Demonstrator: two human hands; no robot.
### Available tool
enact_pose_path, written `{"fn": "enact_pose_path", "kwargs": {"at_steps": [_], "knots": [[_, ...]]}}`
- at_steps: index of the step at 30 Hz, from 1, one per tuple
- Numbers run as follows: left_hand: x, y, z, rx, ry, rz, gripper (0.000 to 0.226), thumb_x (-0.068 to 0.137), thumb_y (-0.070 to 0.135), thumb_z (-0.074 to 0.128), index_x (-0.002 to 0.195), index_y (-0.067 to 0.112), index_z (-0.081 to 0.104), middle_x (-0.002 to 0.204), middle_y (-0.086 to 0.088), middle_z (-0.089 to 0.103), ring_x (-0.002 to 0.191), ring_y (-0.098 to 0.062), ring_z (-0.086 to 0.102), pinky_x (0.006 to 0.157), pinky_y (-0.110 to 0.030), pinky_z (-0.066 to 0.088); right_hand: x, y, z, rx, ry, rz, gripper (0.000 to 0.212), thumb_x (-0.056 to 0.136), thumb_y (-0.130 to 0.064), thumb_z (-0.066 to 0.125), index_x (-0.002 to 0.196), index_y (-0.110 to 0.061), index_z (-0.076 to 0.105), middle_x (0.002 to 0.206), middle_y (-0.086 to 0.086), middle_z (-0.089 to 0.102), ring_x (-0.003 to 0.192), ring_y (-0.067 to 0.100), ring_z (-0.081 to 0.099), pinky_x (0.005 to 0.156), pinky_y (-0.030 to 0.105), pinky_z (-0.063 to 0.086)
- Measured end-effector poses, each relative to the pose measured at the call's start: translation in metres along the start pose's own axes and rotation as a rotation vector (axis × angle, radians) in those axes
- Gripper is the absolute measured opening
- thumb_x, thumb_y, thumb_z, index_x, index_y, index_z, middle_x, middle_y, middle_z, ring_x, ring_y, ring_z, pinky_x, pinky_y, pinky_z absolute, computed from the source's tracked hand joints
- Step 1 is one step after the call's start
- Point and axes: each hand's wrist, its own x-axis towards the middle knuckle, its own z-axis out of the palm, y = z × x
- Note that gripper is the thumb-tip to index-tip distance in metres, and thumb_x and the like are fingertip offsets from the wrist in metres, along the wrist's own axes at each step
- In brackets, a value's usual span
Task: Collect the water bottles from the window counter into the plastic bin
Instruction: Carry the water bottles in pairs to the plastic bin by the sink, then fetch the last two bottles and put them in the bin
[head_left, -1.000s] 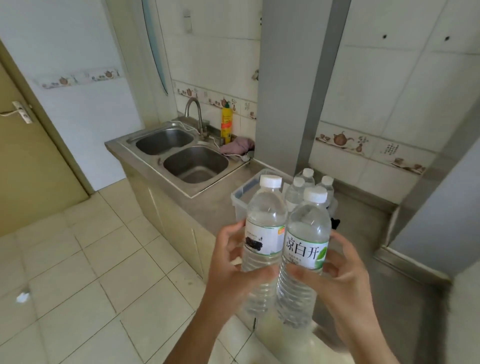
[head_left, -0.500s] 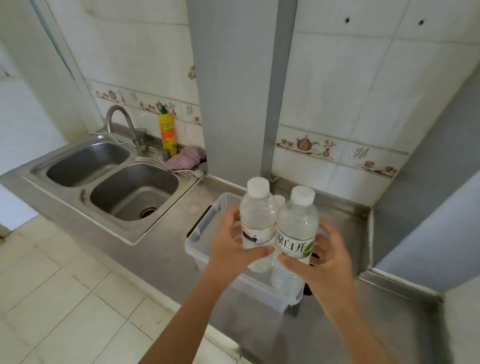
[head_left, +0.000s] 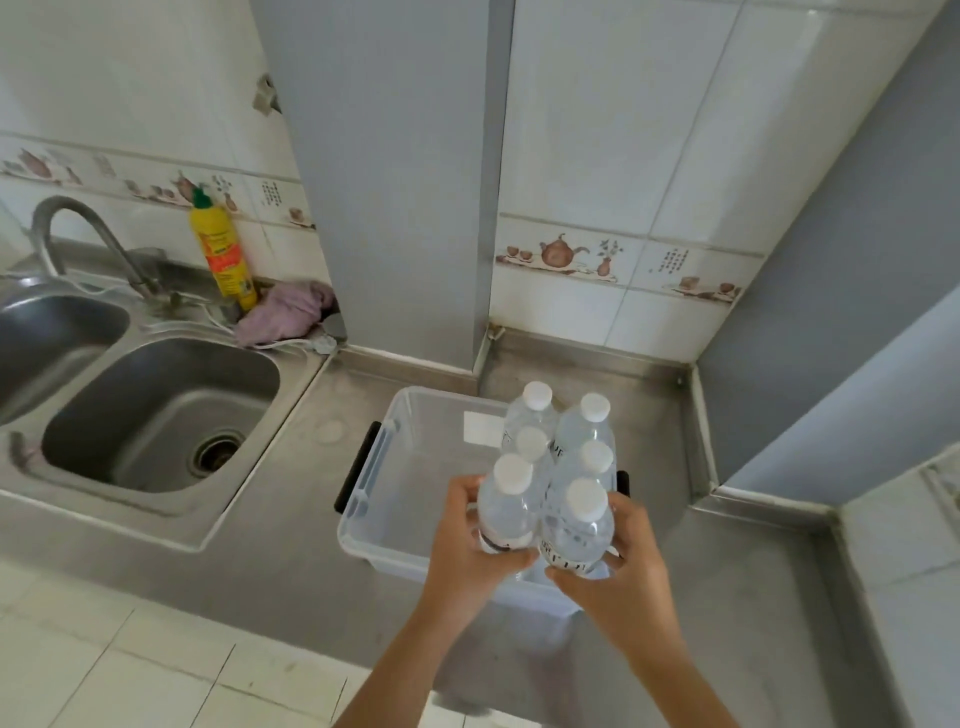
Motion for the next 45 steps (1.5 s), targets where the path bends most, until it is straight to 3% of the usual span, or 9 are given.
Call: {"fn": "enact_pose_path", "kwargs": {"at_steps": [3, 8, 14, 18, 23, 27, 30, 35, 45], "knots": [[0.003, -0.003, 0.001, 0.066, -0.033, 0.008, 0.078, 0.043, 0.024, 0.096, 0.100, 0.047, 0.048, 0.115, 0.001, 0.065, 0.106, -0.017, 0.065, 0.091, -0.041, 0.055, -0.006, -0.001, 0.003, -0.068, 0.062, 0.041, 0.075, 0.057, -0.011, 0.089, 0.103, -0.050, 0.045, 0.096, -0.033, 0.065, 0.091, -0.012, 0.061, 0.065, 0.007, 0.049], [0.006, -0.002, -0.002, 0.221, -0.127, 0.045, 0.078, 0.046, 0.021, 0.097, 0.101, 0.034, 0.042, 0.114, 0.006, 0.051, 0.104, -0.004, 0.055, 0.082, -0.009, 0.043, -0.015, -0.003, 0.006, -0.199, 0.151, 0.055, 0.071, 0.062, -0.018, 0.088, 0.122, -0.031, 0.052, 0.091, -0.023, 0.062, 0.088, 0.015, 0.064, 0.074, 0.027, 0.051], [0.006, 0.002, -0.003, 0.286, -0.137, 0.044, 0.075, 0.047, 0.025, 0.096, 0.098, 0.033, 0.042, 0.110, 0.005, 0.053, 0.102, -0.010, 0.058, 0.079, -0.016, 0.046, -0.016, -0.004, 0.007, -0.289, 0.210, 0.012, 0.070, 0.062, -0.024, 0.088, 0.124, -0.024, 0.056, 0.100, -0.005, 0.072, 0.090, 0.022, 0.068, 0.074, 0.034, 0.055], [-0.002, 0.010, -0.010, 0.391, -0.157, 0.131, 0.076, 0.058, 0.033, 0.094, 0.112, 0.030, 0.041, 0.118, 0.010, 0.048, 0.100, -0.006, 0.054, 0.073, -0.004, 0.040, -0.020, -0.006, 0.009, -0.385, 0.167, 0.006, 0.067, 0.072, -0.034, 0.081, 0.132, -0.031, 0.050, 0.114, -0.008, 0.068, 0.097, 0.018, 0.066, 0.076, 0.028, 0.052], [-0.009, 0.022, -0.022, 0.546, -0.135, 0.259, 0.076, 0.071, 0.049, 0.082, 0.133, 0.026, 0.043, 0.130, 0.008, 0.052, 0.112, -0.013, 0.056, 0.080, -0.032, 0.052, -0.036, -0.015, 0.017, -0.473, 0.212, -0.032, 0.061, 0.082, -0.035, 0.071, 0.137, -0.030, 0.046, 0.127, -0.011, 0.061, 0.110, 0.015, 0.061, 0.073, 0.023, 0.044], [-0.015, 0.027, -0.026, 0.640, -0.137, 0.436, 0.074, 0.077, 0.040, 0.080, 0.137, 0.020, 0.042, 0.137, 0.002, 0.051, 0.118, -0.020, 0.057, 0.083, -0.029, 0.052, -0.051, -0.020, 0.019, -0.563, 0.242, -0.026, 0.060, 0.084, -0.041, 0.067, 0.139, -0.033, 0.043, 0.137, -0.013, 0.053, 0.117, 0.014, 0.055, 0.074, 0.027, 0.048], [-0.022, 0.033, -0.024, 0.695, -0.081, 0.628, 0.081, 0.077, 0.036, 0.081, 0.142, 0.020, 0.036, 0.146, -0.008, 0.047, 0.131, -0.026, 0.049, 0.101, -0.039, 0.049, -0.066, -0.022, 0.015, -0.709, 0.334, -0.052, 0.052, 0.082, -0.046, 0.067, 0.131, -0.031, 0.055, 0.136, -0.005, 0.057, 0.113, 0.020, 0.062, 0.076, 0.034, 0.055], [-0.040, 0.049, -0.015, 0.818, -0.080, 0.871, 0.060, 0.079, 0.037, 0.078, 0.130, 0.019, 0.052, 0.142, -0.010, 0.051, 0.128, -0.029, 0.053, 0.100, -0.058, 0.046, -0.102, -0.030, -0.009, -0.807, 0.513, -0.119, 0.052, 0.082, -0.052, 0.048, 0.121, -0.022, 0.064, 0.129, 0.002, 0.064, 0.106, 0.026, 0.065, 0.077, 0.038, 0.057], [-0.129, 0.061, 0.053, 0.799, -0.346, 1.098, 0.050, 0.088, 0.051, 0.053, 0.127, 0.021, 0.056, 0.129, -0.003, 0.062, 0.117, -0.025, 0.062, 0.101, -0.055, 0.045, -0.219, -0.006, -0.075, -0.863, 0.733, 0.016, 0.051, 0.086, -0.049, 0.047, 0.126, -0.021, 0.061, 0.134, 0.004, 0.060, 0.121, 0.025, 0.059, 0.084, 0.046, 0.057]]}}
